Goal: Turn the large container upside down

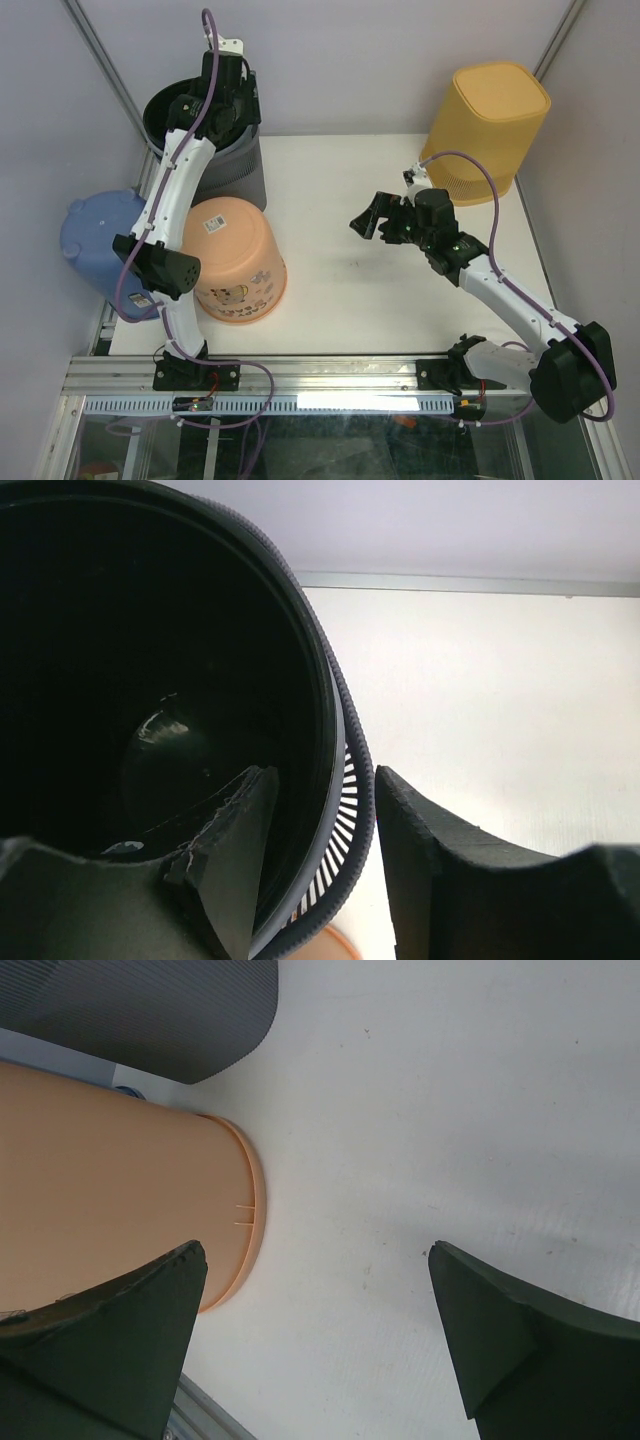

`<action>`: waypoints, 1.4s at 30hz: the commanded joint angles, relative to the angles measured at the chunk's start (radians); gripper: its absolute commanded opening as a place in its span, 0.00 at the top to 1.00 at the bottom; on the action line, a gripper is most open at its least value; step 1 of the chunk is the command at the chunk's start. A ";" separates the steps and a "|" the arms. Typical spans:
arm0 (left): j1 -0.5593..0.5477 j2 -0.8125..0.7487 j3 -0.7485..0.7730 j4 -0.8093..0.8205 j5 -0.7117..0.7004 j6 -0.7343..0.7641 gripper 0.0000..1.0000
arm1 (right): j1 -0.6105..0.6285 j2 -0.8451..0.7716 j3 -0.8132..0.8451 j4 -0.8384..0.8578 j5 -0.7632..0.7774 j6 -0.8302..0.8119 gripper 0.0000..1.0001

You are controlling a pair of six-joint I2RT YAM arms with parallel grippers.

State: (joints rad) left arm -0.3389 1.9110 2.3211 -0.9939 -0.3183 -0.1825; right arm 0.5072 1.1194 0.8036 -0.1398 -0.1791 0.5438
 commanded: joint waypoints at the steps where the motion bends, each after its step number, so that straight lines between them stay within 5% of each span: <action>1: 0.010 -0.005 -0.001 0.046 0.016 0.034 0.56 | -0.002 -0.039 0.005 0.010 0.026 0.003 0.03; 12: 0.014 0.008 -0.027 0.046 0.042 0.045 0.65 | -0.002 -0.033 0.023 -0.008 0.035 -0.014 0.03; 22: 0.018 -0.020 0.040 0.061 0.079 0.059 1.00 | -0.002 -0.051 0.013 -0.029 0.044 -0.005 0.03; 42: -0.005 -0.372 0.135 0.386 0.076 0.178 1.00 | -0.002 -0.049 -0.009 0.009 0.022 0.058 0.04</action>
State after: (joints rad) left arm -0.3279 1.6855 2.3894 -0.8459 -0.2607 -0.0368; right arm 0.5072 1.0931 0.8021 -0.1905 -0.1505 0.5747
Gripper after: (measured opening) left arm 0.099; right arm 0.967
